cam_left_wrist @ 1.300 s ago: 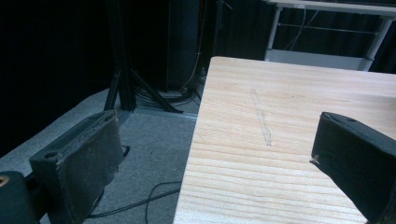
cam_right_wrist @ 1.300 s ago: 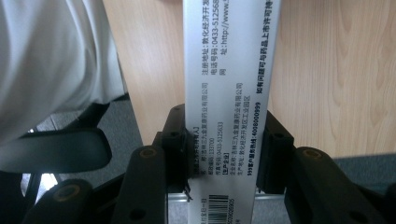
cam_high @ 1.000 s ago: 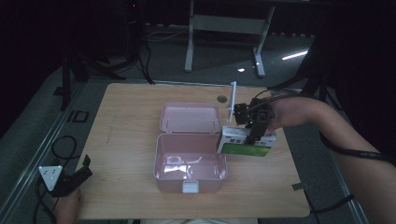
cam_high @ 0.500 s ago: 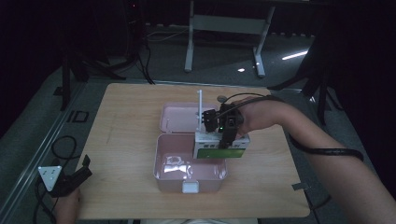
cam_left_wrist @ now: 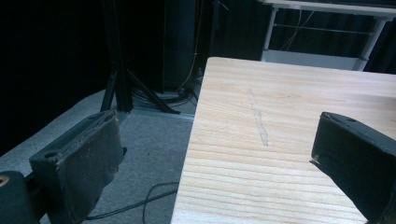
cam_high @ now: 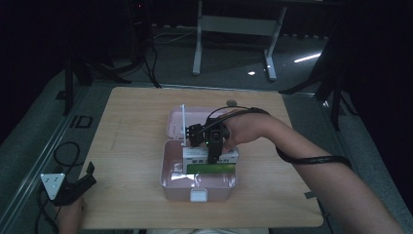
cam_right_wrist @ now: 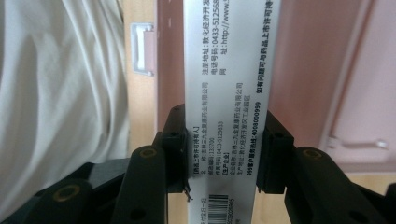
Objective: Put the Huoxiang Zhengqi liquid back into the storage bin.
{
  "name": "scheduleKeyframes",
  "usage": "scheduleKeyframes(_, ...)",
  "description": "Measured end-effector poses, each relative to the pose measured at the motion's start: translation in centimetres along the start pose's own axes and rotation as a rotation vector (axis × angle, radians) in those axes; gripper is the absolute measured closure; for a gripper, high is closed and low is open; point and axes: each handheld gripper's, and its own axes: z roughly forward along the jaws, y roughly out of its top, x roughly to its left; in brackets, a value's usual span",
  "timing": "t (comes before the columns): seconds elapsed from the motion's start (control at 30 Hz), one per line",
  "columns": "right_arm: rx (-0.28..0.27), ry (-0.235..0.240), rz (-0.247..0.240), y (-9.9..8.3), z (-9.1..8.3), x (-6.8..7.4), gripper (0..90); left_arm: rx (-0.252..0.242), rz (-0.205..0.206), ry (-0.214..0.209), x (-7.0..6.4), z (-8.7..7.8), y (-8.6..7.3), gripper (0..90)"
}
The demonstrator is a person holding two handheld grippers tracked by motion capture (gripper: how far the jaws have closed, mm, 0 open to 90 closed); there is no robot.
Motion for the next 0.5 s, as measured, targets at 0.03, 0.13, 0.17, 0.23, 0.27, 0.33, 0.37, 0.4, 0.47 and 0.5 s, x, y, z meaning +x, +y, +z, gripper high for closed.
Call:
scheduleKeyframes(0.03, 0.005, 0.011, 0.001, 0.2, 0.3, 0.0, 61.8, 0.0, 0.0, 0.0, 0.0, 0.0, 0.0, 2.1)
scheduleKeyframes(0.13, 0.011, 0.022, -0.006, 0.7, 1.4, -0.1, 61.8, -0.001, -0.001, -0.001, 0.0, 0.0, 0.0, 2.1)
scheduleKeyframes(0.17, 0.012, 0.02, -0.012, 0.8, 1.7, -0.1, 61.7, -0.001, 0.0, -0.001, 0.0, 0.0, 0.0, 2.1)
scheduleKeyframes(0.23, 0.016, 0.024, -0.011, 1.1, 2.5, -0.2, 61.8, -0.001, -0.001, -0.001, 0.0, 0.0, 0.0, 2.1)
scheduleKeyframes(0.27, 0.016, 0.023, -0.013, 1.1, 2.8, -0.2, 61.8, -0.001, -0.001, -0.001, 0.0, 0.0, 0.0, 2.1)
scheduleKeyframes(0.33, 0.002, 0.029, -0.01, 1.2, 3.4, -0.4, 61.7, 0.0, 0.001, -0.002, 0.0, 0.0, 0.0, 2.1)
scheduleKeyframes(0.37, -0.006, 0.036, -0.004, 1.3, 3.8, -0.5, 61.7, 0.0, 0.002, -0.001, 0.0, 0.0, 0.0, 2.1)
scheduleKeyframes(0.4, -0.014, 0.039, -0.002, 1.3, 4.2, -0.6, 61.8, 0.0, 0.002, -0.001, 0.0, 0.0, 0.0, 2.1)
scheduleKeyframes(0.47, -0.018, 0.045, 0.007, 1.3, 5.0, -0.8, 61.8, 0.0, 0.001, -0.002, 0.0, 0.0, 0.0, 2.1)
scheduleKeyframes(0.5, -0.015, 0.047, 0.012, 1.3, 5.4, -0.9, 61.8, 0.0, 0.001, -0.001, 0.0, 0.0, 0.0, 2.1)
